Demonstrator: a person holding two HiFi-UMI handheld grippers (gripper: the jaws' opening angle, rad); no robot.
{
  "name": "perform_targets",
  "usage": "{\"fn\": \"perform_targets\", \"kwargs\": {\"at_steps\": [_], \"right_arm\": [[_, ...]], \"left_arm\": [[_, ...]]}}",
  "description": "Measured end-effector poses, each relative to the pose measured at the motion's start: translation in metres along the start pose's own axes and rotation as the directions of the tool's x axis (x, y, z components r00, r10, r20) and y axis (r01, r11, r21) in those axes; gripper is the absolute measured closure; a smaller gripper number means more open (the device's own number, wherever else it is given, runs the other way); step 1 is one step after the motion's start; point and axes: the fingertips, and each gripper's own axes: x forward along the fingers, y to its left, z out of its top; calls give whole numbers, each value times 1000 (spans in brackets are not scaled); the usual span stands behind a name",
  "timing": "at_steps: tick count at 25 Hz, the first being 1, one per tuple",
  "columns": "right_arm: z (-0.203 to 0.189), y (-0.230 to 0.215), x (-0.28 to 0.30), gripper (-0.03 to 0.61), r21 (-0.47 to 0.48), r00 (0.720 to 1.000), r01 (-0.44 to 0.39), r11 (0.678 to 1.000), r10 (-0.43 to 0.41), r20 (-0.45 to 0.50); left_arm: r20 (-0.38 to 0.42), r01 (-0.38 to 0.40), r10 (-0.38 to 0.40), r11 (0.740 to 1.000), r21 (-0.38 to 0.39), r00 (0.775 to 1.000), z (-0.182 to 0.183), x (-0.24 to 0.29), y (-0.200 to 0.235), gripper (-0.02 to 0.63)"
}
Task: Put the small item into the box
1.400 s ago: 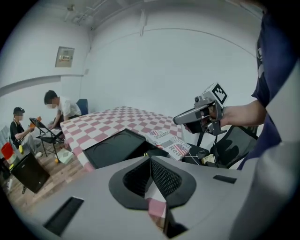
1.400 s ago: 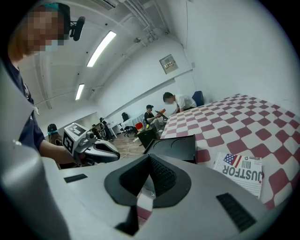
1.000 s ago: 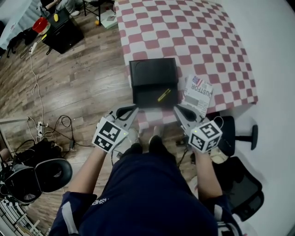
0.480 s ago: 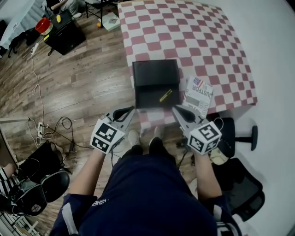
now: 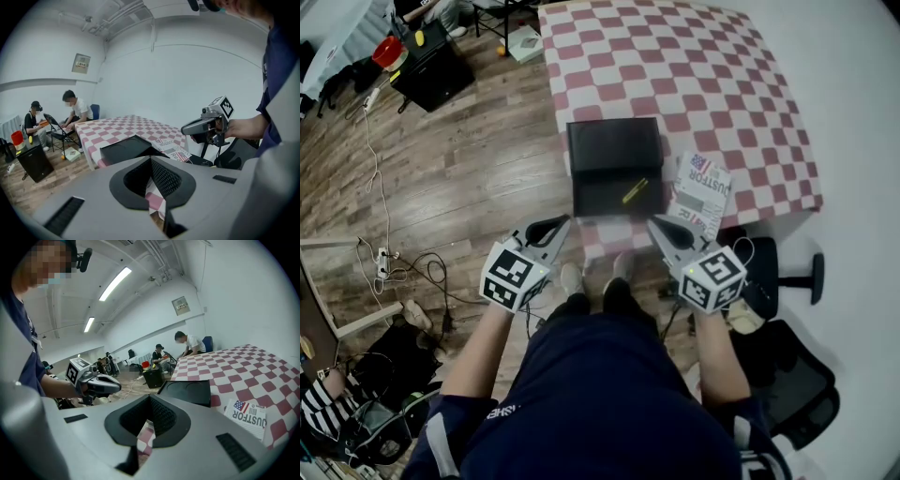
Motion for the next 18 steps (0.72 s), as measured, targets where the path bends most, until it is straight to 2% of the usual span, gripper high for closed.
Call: {"fn": "perform_targets", "kwargs": {"at_steps": [18], "right_arm": [[-14,1,-3,563,-35,999,-27,999,26,-21]], "left_arm": [[-12,-10,10,1000,-2,1000,-3,4,-18,583]]}}
